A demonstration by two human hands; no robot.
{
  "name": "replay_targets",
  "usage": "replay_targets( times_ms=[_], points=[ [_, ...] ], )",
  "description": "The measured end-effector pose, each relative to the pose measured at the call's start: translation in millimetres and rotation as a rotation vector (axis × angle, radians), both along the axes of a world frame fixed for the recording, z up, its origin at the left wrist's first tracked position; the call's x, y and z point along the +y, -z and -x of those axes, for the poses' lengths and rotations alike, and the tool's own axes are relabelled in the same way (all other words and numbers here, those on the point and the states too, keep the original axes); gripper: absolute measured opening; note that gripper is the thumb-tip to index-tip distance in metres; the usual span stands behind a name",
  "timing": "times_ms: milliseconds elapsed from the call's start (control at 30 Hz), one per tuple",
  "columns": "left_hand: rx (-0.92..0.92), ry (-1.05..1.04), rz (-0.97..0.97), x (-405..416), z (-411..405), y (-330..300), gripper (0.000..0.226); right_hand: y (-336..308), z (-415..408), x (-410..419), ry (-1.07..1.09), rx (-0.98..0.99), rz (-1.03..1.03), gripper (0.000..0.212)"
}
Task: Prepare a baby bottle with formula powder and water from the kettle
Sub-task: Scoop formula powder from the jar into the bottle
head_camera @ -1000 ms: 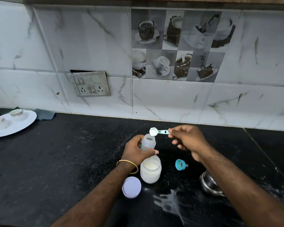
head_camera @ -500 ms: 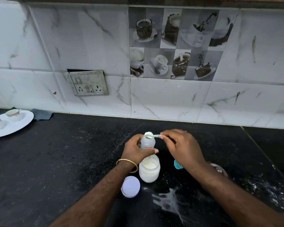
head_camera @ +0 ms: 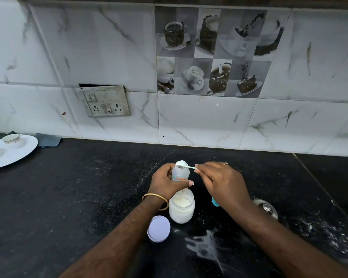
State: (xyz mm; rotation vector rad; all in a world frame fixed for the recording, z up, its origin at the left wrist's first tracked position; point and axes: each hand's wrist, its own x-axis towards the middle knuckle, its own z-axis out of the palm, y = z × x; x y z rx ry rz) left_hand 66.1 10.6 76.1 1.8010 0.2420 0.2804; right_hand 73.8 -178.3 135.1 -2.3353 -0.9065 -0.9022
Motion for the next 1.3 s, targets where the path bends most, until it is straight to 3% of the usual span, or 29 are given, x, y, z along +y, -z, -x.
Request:
replay_targets(
  times_ms=[633, 967, 1067, 1167, 1300],
  points=[
    [0.014, 0.012, 0.021, 1.0, 0.7, 1.0, 0.061, 9.7, -3.5, -2.6, 0.016, -0.04, 0.037, 0.01],
    [0.02, 0.01, 0.021, -0.3, 1.9, 2.0, 0.054, 9.0, -2.9, -4.0, 0.025, 0.024, 0.048, 0.017],
    [0.024, 0.009, 0.008, 0.5, 1.5, 1.6, 0.054, 7.3, -1.1, -2.6, 0.027, 0.064, 0.039, 0.01],
    [0.025, 0.008, 0.017, 1.2, 1.9, 1.0, 0.055, 3.3, 1.4, -0.2, 0.037, 0.28, -0.182, 0.008],
    [0.028, 0.016, 0.038, 0.7, 3.0, -0.8, 0.055, -9.4, 0.1, 4.0, 0.073, 0.927, -0.657, 0.008]
  ],
)
